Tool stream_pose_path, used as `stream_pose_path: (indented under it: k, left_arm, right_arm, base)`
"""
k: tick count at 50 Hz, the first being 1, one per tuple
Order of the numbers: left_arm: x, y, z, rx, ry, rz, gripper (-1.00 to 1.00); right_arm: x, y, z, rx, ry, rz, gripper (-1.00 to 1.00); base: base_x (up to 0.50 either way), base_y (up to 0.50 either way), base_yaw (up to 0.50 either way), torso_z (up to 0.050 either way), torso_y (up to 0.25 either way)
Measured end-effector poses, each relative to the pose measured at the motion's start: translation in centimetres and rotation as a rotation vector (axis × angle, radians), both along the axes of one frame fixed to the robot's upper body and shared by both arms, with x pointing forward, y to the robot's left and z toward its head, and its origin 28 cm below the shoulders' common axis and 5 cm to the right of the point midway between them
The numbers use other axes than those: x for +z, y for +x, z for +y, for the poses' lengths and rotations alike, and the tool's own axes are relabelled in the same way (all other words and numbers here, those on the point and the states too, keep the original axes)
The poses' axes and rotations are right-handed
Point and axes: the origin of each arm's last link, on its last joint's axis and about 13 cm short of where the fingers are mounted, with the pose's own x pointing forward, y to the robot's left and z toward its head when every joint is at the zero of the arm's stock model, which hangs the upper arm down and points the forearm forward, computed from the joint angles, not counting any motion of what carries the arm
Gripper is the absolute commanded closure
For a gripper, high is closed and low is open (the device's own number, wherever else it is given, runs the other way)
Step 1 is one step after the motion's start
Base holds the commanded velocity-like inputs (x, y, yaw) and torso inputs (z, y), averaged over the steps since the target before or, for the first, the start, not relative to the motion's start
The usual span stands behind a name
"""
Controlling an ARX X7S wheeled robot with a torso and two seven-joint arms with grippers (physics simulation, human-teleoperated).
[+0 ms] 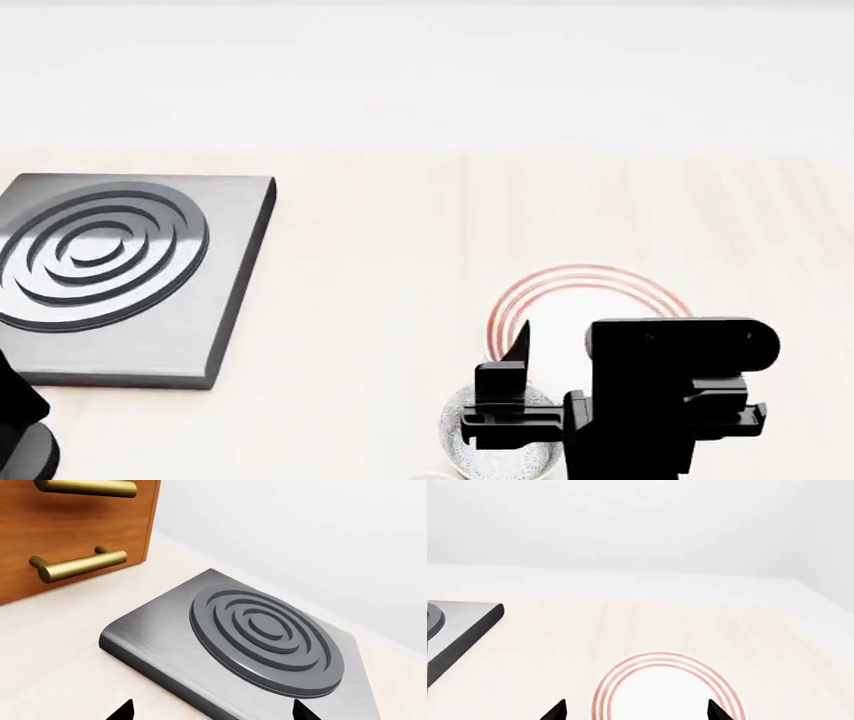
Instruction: Pick the akita bowl between the plate and the ramekin and place it on the plate.
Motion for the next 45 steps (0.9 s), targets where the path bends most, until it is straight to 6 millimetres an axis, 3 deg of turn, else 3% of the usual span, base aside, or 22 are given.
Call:
stream_pose_path:
  k: [45]
  left_arm:
    - [0.0, 0.1, 0.0, 0.004, -0.005, 0.002, -1.00]
  right_arm:
    - [-1.6, 3.4, -0.4, -0.001, 0.094, 0.379, -1.00]
  base:
    - [0.00, 0.00, 0.00, 0.000, 0.000]
